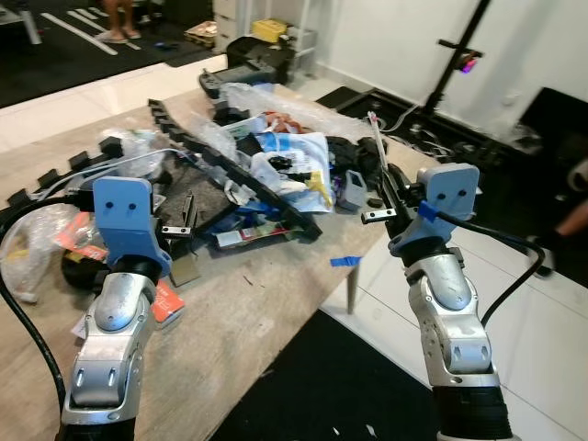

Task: Picking trash to rubbish bin

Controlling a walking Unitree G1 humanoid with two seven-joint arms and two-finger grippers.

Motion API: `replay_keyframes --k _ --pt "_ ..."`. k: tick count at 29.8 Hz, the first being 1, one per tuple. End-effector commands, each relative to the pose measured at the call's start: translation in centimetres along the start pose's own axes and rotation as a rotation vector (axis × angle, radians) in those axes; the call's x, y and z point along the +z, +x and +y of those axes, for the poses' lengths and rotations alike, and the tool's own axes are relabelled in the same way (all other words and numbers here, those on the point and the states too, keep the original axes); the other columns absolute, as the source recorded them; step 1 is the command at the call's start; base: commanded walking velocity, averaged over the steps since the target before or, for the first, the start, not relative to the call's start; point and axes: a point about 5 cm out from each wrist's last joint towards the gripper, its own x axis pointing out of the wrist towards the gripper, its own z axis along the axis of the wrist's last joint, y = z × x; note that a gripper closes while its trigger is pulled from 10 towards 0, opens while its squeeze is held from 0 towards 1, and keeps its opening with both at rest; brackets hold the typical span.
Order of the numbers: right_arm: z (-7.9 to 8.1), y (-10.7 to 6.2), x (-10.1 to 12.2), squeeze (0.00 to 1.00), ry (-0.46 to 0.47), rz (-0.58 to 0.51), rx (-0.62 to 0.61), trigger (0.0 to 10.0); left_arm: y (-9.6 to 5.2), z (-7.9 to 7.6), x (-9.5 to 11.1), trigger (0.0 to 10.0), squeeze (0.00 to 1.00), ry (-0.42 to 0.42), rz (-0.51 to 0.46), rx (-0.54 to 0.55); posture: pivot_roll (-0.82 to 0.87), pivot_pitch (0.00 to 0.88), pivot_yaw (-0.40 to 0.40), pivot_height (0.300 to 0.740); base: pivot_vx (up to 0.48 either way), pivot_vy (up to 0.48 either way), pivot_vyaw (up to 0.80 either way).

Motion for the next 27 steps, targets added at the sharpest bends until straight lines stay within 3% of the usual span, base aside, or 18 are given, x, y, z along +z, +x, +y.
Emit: replay_keyframes --k 1,27 --pt "-0.13 -0.16 -0.02 0.00 0.010 0.006 -0.001 10.0 -0.03 -0.04 -0.38 10.0 0.00 0.010 0.020 -0.006 0.00 0.132 -0.076 0.740 0.000 0.000 -0.52" --pt "0.24 0.21 0.02 0.00 0.017 0.003 0.009 10.0 0.14 -0.26 -0.39 10.0 0.00 0.008 0.014 -0.009 0.00 0.133 -0.080 0.740 0.000 0.000 -0.52"
